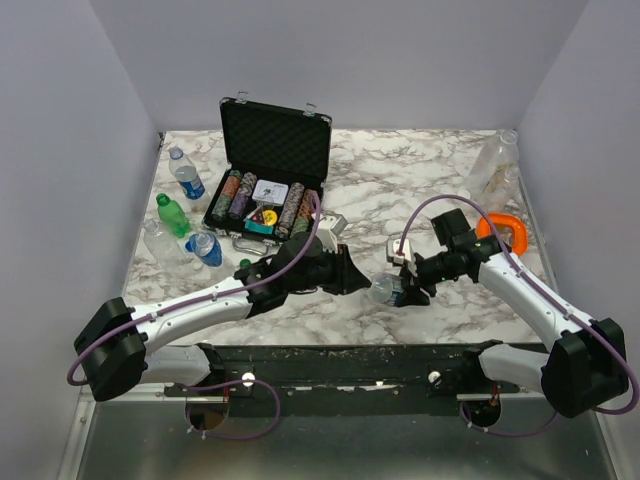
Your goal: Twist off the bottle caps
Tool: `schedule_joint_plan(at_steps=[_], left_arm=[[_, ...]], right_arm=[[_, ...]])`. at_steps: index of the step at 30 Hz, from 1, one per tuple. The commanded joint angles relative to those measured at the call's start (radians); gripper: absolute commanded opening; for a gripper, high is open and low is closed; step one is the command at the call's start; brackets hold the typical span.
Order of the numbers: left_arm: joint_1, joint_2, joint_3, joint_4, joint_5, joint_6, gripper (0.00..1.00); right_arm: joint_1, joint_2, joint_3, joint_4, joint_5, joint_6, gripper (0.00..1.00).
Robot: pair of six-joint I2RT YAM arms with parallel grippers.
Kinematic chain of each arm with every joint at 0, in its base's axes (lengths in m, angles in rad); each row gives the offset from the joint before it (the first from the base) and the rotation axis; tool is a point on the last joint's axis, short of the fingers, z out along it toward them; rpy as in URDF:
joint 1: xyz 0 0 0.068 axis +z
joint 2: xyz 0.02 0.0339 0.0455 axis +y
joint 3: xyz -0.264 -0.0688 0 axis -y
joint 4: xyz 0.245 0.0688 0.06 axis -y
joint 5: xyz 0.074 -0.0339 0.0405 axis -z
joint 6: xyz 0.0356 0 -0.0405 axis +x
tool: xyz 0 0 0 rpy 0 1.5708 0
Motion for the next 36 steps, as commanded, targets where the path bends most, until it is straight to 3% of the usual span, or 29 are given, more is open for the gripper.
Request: schedule_joint_plan(at_steps=[1,4,7,10,12,16,22,28,31,36], left_arm=[[0.003,-0.011,0.051,-0.013,-0.093,-0.096,0.0],[0.003,-0.014,0.049,-0.015,-0.095,-0.071,0.02],[0.004,-0.018,0.049,-0.018,-0.096,-0.039,0.22],[0.01,-0.029,0.043,-0.006,-0.067,0.007,0.52],[0.02,-0.043,0.037,0.004,-0.04,0.044,0.65],[0.043,-0.089,0.028,-0.019,0.006,0.154,0.8],[0.063,-0.198,-0.031,-0.029,0.135,0.462,0.9],[0.058,-0.273,-0.162,0.1,0.433,0.918,0.92],[0.055,-0.239,-0.158,0.094,0.444,1.071,0.92],[0.055,-0.12,-0.1,0.093,0.437,1.173,0.91]], right_arm=[[0.002,0.004,0.016,0.003,0.011,-0.011,0.29],[0.002,0.008,0.015,0.005,0.014,-0.011,0.29],[0.002,0.013,0.015,0.008,0.017,-0.011,0.29],[0.002,0.014,0.016,0.008,0.018,-0.011,0.29],[0.002,0.016,0.016,0.006,0.021,-0.009,0.29],[0.002,0.019,0.018,0.006,0.021,-0.012,0.29],[0.002,0.016,0.018,0.003,0.018,-0.012,0.29],[0.002,0.011,0.021,-0.001,0.014,-0.017,0.29],[0.004,0.005,0.019,-0.001,0.012,-0.017,0.29],[0.002,0.004,0.019,-0.003,0.009,-0.019,0.29]])
